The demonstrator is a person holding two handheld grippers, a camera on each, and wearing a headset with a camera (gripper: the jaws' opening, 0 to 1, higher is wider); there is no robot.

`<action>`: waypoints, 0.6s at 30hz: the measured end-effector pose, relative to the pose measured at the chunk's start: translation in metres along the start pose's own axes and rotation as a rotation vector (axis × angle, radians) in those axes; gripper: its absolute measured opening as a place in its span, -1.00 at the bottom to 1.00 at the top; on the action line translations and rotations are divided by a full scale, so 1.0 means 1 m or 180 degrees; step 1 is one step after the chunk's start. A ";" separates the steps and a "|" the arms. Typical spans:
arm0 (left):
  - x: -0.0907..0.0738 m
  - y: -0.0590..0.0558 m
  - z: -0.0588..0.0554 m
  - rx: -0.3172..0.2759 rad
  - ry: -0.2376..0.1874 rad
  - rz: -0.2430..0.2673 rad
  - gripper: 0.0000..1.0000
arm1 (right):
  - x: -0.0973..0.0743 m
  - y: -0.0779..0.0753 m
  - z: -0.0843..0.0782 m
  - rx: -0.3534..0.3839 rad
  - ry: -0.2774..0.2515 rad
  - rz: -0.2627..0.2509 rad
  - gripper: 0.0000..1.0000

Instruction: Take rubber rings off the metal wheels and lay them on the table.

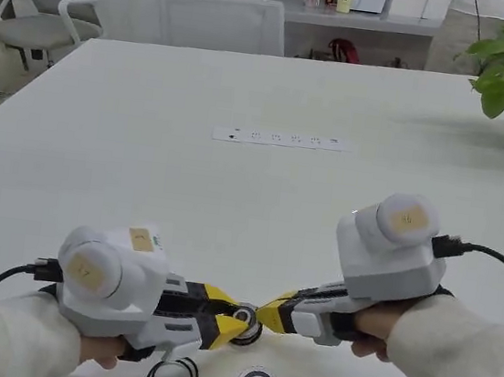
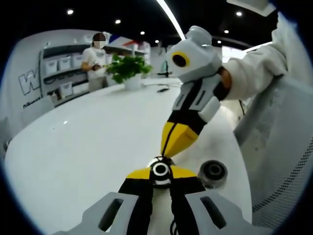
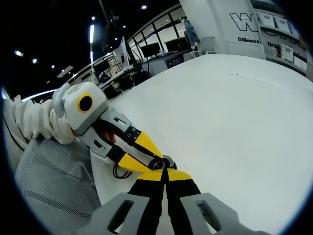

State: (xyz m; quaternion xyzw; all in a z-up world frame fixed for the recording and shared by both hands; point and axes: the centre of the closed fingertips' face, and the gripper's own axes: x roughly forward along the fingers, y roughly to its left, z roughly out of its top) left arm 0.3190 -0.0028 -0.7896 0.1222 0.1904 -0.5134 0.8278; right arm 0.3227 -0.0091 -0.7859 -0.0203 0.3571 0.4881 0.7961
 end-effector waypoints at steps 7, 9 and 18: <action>0.000 0.000 0.000 0.0034 0.0012 0.0008 -0.74 | 0.001 0.002 0.001 -0.0029 0.0010 0.0006 -1.00; 0.000 0.000 0.000 0.0037 0.0014 0.0010 -0.74 | 0.001 0.002 0.001 -0.0032 0.0016 0.0005 -1.00; 0.003 -0.001 0.000 0.0065 0.0029 0.0021 -0.75 | 0.001 0.006 0.002 -0.0003 -0.0007 0.0065 -1.00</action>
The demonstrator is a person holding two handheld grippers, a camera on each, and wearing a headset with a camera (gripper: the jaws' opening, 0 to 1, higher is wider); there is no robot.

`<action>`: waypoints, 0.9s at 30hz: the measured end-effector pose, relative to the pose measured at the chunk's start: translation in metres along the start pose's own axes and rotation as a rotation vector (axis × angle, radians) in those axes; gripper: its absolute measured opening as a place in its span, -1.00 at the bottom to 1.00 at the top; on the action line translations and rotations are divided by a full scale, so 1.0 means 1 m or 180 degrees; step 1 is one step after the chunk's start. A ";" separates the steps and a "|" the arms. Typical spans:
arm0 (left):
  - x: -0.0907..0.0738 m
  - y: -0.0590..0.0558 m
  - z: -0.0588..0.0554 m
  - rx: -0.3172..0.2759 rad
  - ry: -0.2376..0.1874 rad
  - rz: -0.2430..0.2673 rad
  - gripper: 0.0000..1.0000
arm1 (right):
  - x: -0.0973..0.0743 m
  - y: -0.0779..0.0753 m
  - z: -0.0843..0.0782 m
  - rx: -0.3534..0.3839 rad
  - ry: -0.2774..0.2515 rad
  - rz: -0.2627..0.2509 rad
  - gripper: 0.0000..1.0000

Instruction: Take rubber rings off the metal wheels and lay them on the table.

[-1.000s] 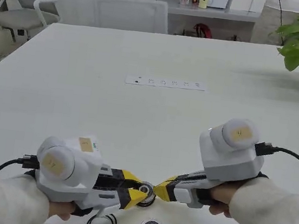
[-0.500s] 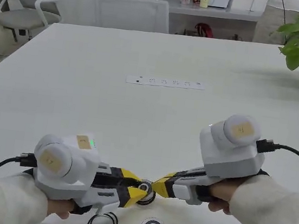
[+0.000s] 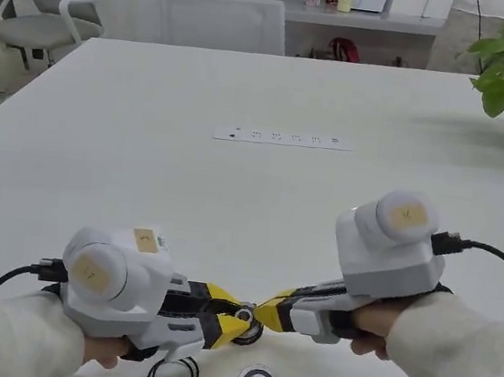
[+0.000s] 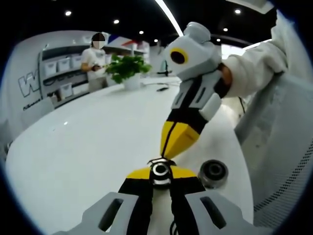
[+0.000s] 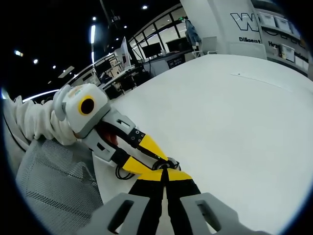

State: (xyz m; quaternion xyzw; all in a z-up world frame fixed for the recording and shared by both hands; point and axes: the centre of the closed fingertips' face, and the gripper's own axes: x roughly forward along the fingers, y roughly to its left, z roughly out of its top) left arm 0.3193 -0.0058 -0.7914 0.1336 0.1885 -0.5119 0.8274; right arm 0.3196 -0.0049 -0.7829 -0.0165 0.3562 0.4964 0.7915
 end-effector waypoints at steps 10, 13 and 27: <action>0.001 -0.002 0.002 -0.0003 -0.0071 0.0047 -0.74 | -0.003 0.002 0.013 -0.0011 -0.0198 0.0051 -1.00; 0.000 -0.002 0.002 -0.0048 -0.0112 0.0027 -0.73 | -0.004 -0.006 0.009 0.0126 -0.0184 -0.0022 -1.00; -0.005 0.001 0.002 0.0048 0.0079 -0.0017 -0.68 | -0.003 -0.011 0.001 0.0208 -0.0103 -0.0066 -1.00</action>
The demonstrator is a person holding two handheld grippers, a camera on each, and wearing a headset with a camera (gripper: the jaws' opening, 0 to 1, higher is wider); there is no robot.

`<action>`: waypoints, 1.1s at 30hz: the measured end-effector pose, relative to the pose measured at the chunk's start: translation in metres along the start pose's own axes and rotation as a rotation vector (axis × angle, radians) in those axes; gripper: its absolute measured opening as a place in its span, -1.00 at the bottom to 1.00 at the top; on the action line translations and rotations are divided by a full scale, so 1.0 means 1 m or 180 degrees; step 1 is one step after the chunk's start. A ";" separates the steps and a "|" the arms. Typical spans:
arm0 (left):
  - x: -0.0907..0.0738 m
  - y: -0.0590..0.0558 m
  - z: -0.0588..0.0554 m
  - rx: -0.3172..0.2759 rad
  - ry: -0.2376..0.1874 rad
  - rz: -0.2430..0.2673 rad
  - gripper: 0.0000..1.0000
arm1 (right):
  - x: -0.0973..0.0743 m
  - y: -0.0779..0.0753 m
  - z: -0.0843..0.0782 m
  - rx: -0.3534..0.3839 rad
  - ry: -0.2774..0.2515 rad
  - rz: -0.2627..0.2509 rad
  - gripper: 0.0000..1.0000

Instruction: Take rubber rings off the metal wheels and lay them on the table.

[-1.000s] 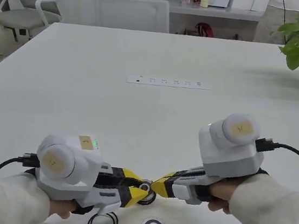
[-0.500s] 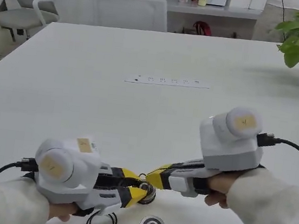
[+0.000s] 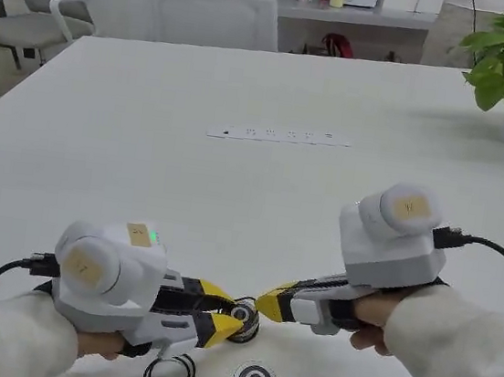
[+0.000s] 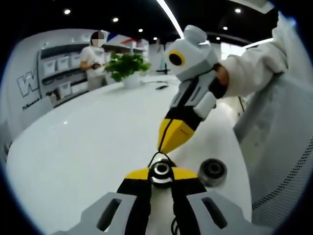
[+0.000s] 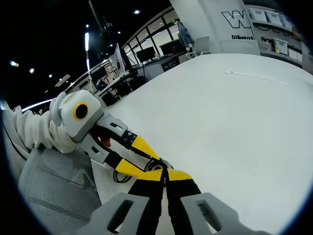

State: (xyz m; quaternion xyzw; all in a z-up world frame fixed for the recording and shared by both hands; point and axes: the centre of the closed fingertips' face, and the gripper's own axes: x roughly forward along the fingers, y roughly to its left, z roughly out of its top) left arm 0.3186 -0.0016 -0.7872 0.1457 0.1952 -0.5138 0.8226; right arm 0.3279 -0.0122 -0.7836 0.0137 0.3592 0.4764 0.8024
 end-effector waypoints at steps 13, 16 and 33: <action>-0.023 0.011 0.024 0.0203 -0.0050 0.0133 -0.29 | -0.004 -0.002 0.009 0.0113 -0.0129 0.0009 -1.00; -0.030 0.012 0.032 0.0250 -0.0099 0.0147 -0.15 | -0.004 -0.001 0.012 0.0127 -0.0152 0.0024 -1.00; -0.081 0.024 0.050 0.0284 -0.0235 0.0434 0.36 | -0.001 0.015 0.017 0.0056 -0.0165 0.0170 -1.00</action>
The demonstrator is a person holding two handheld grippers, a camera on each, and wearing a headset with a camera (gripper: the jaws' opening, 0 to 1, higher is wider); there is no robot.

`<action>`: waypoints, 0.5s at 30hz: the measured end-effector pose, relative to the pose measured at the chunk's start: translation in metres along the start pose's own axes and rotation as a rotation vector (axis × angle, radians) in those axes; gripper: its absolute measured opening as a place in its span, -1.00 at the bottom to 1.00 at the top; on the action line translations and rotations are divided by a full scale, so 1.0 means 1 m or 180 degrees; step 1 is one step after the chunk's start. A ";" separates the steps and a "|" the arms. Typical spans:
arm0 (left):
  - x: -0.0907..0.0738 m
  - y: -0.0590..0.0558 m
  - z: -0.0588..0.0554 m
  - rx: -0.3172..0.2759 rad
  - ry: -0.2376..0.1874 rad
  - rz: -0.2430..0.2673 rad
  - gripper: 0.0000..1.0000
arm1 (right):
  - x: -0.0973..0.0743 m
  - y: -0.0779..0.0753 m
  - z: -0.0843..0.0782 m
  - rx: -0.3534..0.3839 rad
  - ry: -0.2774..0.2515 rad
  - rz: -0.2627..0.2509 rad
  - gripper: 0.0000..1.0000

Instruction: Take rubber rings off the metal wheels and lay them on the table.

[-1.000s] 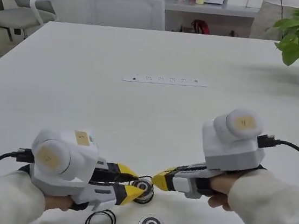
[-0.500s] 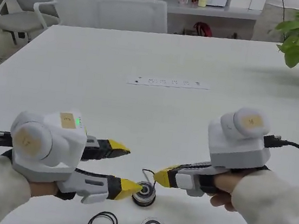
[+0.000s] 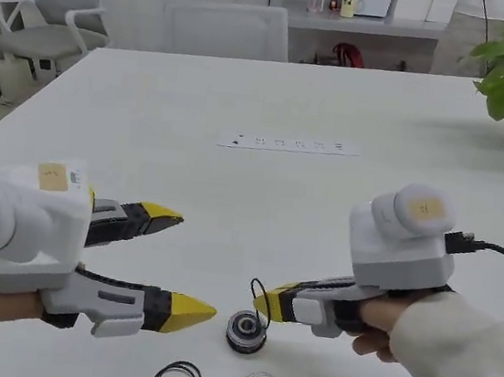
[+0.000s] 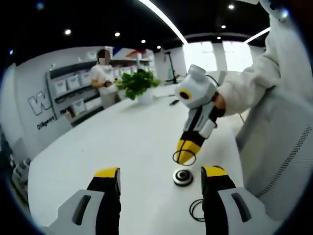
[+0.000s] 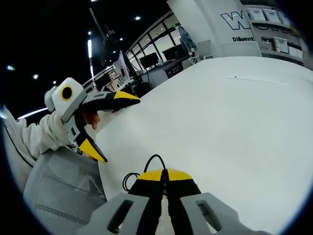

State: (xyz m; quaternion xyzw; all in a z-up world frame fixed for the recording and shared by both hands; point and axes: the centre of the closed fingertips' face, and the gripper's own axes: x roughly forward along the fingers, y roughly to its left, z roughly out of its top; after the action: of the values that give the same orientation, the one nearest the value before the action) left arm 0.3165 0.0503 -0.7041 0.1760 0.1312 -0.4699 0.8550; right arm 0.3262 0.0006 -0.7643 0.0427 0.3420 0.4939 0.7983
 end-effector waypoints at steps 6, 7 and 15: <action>-0.012 -0.005 0.003 -0.0142 -0.0078 -0.0021 0.58 | 0.002 0.006 0.001 -0.0044 0.0012 0.0048 -1.00; -0.014 -0.007 0.001 -0.0144 -0.0066 -0.0033 0.63 | 0.002 0.007 0.001 -0.0051 0.0016 0.0053 -1.00; -0.029 -0.009 -0.009 -0.0260 -0.0011 -0.0027 0.70 | 0.007 0.015 -0.003 -0.0122 0.0088 0.0114 -1.00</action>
State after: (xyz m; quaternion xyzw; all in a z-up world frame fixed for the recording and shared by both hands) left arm 0.2929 0.0711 -0.7032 0.1395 0.1496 -0.4680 0.8597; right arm 0.3144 0.0130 -0.7640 0.0267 0.3426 0.5152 0.7852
